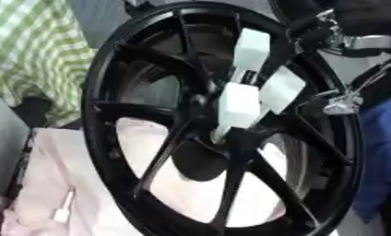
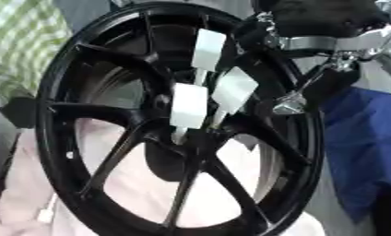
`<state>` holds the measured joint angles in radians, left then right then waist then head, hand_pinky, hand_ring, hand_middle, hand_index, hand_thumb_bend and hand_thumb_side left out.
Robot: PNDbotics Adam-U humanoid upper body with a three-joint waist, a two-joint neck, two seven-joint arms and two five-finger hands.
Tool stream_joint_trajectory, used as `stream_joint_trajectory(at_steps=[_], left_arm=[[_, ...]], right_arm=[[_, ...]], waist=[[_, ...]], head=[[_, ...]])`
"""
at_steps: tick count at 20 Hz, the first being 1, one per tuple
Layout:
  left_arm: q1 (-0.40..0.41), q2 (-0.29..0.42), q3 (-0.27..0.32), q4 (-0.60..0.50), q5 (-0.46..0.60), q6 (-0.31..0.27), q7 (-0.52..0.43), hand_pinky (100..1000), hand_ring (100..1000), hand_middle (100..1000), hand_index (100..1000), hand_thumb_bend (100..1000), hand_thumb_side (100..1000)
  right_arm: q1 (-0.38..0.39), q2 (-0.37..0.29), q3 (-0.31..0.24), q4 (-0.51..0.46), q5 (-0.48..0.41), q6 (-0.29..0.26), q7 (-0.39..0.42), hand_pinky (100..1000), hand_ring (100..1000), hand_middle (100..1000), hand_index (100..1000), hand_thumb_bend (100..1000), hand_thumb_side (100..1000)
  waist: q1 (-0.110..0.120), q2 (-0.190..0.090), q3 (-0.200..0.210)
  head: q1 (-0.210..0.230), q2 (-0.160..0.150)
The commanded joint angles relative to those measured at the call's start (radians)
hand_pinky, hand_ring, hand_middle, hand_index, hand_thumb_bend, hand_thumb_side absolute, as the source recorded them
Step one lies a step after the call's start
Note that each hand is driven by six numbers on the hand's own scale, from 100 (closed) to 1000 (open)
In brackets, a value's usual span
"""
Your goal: Pull the pin out of the wheel hub.
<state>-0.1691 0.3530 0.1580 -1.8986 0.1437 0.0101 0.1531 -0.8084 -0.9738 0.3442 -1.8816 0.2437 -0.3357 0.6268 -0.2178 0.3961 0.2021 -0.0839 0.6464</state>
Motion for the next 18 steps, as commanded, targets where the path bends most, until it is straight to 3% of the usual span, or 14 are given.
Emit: stream_joint_trajectory(at_steps=[1, 11, 18], left_arm=[[-0.009, 0.013, 0.000, -0.019, -0.005, -0.002, -0.002, 988, 729, 668, 851, 155, 857], [-0.011, 0.011, 0.000, -0.019, -0.010, -0.001, -0.002, 989, 728, 667, 850, 155, 858], [-0.013, 0.012, 0.000, -0.018, -0.009, 0.000, -0.002, 991, 728, 667, 850, 155, 857]], right_arm=[[-0.009, -0.015, -0.010, 0.009, 0.011, 0.004, -0.008, 788, 790, 737, 817, 429, 100], [-0.008, -0.006, -0.003, 0.025, 0.009, 0.006, -0.008, 782, 783, 723, 806, 411, 100], [-0.008, -0.003, 0.001, 0.028, -0.012, 0.016, -0.006, 776, 777, 701, 787, 350, 100]], waist=[[0.008, -0.014, 0.002], [0.006, -0.004, 0.004], [0.006, -0.004, 0.004]], head=[[-0.006, -0.019], [-0.006, -0.016], [-0.005, -0.018]])
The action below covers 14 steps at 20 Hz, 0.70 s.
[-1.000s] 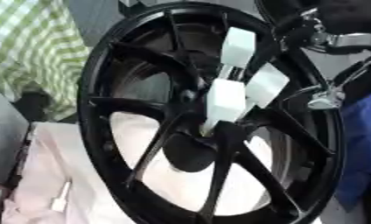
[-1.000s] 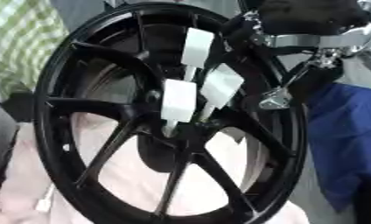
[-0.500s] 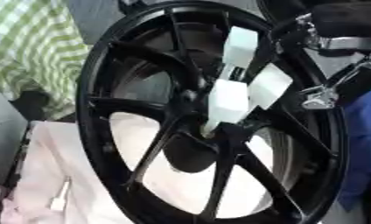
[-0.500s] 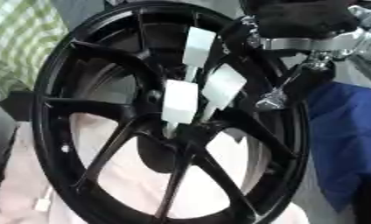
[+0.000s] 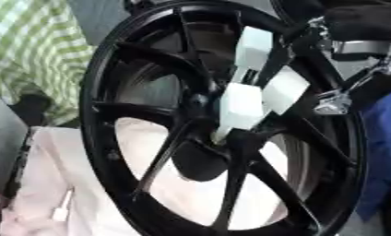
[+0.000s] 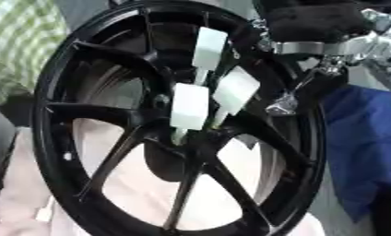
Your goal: Pull the pin out of the wheel hub.
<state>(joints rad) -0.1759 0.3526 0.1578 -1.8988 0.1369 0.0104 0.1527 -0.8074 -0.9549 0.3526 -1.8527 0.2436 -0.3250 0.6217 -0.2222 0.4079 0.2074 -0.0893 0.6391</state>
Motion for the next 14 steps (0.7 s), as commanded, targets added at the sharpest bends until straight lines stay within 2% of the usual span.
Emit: stream_joint_trajectory(at_steps=[1, 14], left_arm=[[-0.007, 0.013, 0.000, -0.018, -0.002, 0.000, -0.001, 991, 728, 667, 850, 155, 857], [-0.009, 0.012, 0.002, -0.017, -0.002, -0.001, 0.001, 993, 728, 666, 850, 156, 857]], right_arm=[[-0.009, -0.021, -0.007, -0.001, -0.014, 0.006, 0.001, 776, 777, 701, 786, 345, 100], [0.011, -0.025, -0.010, -0.001, 0.003, -0.014, 0.010, 773, 766, 659, 754, 255, 100]], waist=[[0.010, -0.016, -0.001], [0.007, -0.016, 0.001]], head=[[0.000, -0.011], [0.002, -0.018]])
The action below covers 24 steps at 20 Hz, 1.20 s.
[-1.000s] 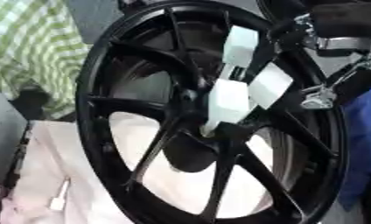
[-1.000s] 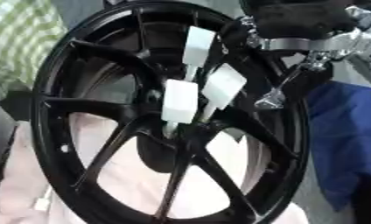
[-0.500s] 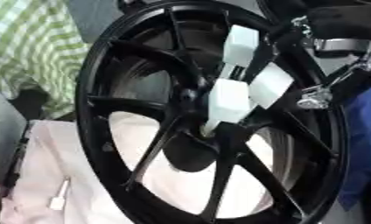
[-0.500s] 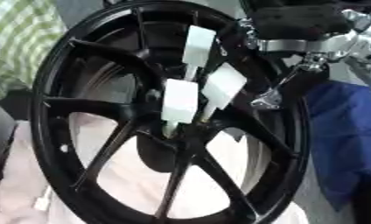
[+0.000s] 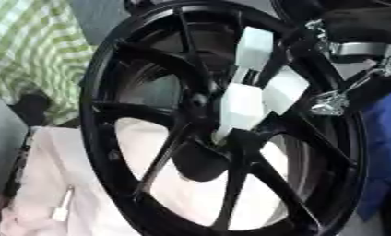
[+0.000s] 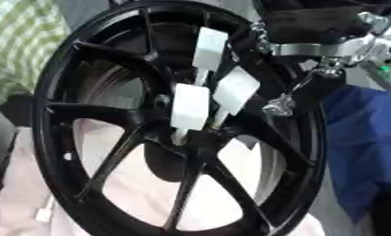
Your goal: Pull the pin out of the wheel hub.
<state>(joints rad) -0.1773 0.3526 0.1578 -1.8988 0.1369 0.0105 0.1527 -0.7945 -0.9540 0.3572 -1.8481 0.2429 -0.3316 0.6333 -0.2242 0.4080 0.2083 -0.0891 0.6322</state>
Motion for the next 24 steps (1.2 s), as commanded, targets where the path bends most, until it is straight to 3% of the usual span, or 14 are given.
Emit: stream_joint_trajectory(at_steps=[1, 8, 14, 24], left_arm=[[-0.007, 0.012, 0.002, -0.017, -0.002, -0.001, 0.001, 993, 728, 666, 850, 156, 857], [-0.007, 0.012, 0.002, -0.015, -0.002, 0.001, 0.000, 994, 727, 666, 850, 157, 858], [-0.007, 0.013, 0.005, -0.016, -0.003, 0.001, 0.002, 995, 727, 666, 850, 157, 858], [-0.002, 0.015, 0.007, -0.014, -0.003, 0.003, 0.002, 997, 727, 666, 851, 159, 858]], right_arm=[[0.003, -0.028, -0.016, -0.009, 0.002, -0.008, -0.002, 771, 764, 649, 747, 249, 100], [0.013, -0.032, -0.017, -0.025, -0.019, -0.004, 0.005, 745, 745, 549, 670, 185, 100], [0.010, -0.032, -0.019, -0.026, -0.032, -0.008, 0.003, 728, 705, 434, 565, 191, 100], [0.000, -0.033, -0.022, -0.028, -0.066, 0.006, 0.012, 697, 654, 350, 498, 226, 100]], waist=[[0.009, -0.016, 0.000], [0.007, -0.016, 0.001], [0.002, -0.017, 0.001], [0.001, -0.028, -0.008]], head=[[0.002, -0.010], [0.000, -0.008], [-0.001, -0.009], [0.003, -0.004]])
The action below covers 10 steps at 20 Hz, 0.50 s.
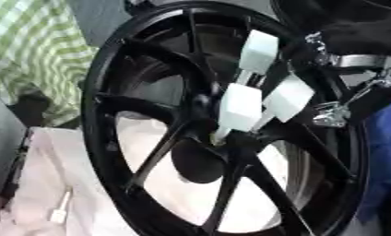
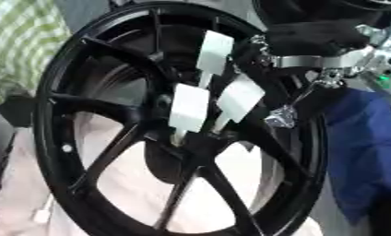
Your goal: Pull the pin out of the wheel hub.
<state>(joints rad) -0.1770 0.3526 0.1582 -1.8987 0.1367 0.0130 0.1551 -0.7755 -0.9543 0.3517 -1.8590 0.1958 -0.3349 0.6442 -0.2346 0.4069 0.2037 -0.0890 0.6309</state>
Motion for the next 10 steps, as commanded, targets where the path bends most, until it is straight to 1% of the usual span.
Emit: stream_joint_trajectory(at_steps=[1, 6, 10], left_arm=[[-0.001, 0.015, 0.007, -0.013, -0.003, 0.001, 0.000, 997, 727, 666, 851, 159, 858], [0.002, 0.016, 0.010, -0.011, -0.002, 0.001, 0.000, 997, 727, 667, 851, 160, 857], [0.006, 0.019, 0.012, -0.010, -0.002, 0.001, 0.002, 997, 727, 667, 851, 160, 856]], right_arm=[[-0.021, -0.033, -0.017, -0.019, -0.026, 0.016, 0.002, 693, 649, 344, 494, 234, 100], [-0.032, -0.037, -0.020, -0.029, -0.056, 0.048, 0.013, 690, 641, 336, 486, 251, 100], [-0.040, -0.040, -0.027, -0.034, -0.071, 0.064, 0.031, 687, 638, 336, 485, 253, 100]], waist=[[0.011, -0.030, -0.005], [0.012, -0.041, -0.011], [0.011, -0.050, -0.017]], head=[[0.004, -0.001], [0.007, 0.002], [0.010, 0.007]])
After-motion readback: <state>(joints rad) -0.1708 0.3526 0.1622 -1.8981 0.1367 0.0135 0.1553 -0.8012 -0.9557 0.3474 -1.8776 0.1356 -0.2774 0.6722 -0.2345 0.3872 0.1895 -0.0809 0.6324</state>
